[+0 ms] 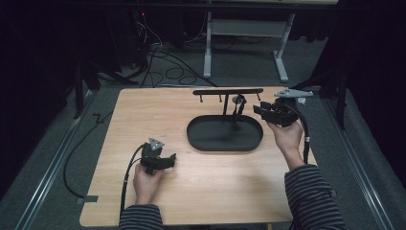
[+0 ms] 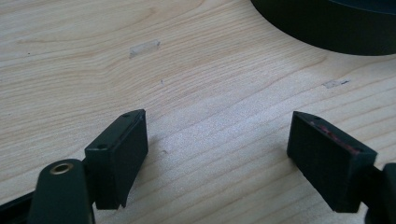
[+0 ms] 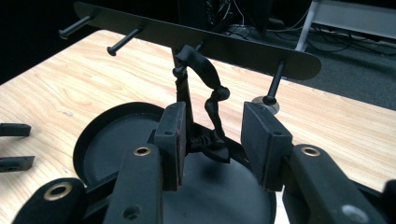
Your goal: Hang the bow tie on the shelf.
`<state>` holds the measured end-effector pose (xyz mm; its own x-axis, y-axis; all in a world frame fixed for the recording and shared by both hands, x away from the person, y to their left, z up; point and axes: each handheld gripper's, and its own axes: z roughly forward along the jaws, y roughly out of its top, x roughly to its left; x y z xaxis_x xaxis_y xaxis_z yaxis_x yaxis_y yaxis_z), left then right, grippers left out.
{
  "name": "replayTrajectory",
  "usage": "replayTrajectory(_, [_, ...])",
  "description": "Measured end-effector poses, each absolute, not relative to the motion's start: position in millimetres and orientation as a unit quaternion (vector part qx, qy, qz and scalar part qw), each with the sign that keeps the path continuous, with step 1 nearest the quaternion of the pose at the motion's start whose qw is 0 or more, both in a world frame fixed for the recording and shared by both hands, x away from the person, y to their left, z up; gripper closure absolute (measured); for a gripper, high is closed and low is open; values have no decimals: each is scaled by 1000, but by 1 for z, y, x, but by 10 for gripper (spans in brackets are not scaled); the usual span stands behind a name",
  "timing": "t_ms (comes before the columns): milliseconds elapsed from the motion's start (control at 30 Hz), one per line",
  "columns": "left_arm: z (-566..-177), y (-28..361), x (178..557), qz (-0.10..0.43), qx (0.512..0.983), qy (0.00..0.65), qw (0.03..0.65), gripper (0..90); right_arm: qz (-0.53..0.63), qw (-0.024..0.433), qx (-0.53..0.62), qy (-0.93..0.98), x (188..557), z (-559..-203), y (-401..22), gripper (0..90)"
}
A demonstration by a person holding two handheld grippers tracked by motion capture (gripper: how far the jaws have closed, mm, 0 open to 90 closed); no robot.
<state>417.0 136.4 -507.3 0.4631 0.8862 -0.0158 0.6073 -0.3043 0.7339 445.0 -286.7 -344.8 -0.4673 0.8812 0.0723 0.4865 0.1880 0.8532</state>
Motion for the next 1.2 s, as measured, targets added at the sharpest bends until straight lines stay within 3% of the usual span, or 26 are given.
replayTrajectory(1200, [-507, 136, 417, 202, 782, 477, 346, 209, 464, 223, 480, 710, 411, -352, -325, 631])
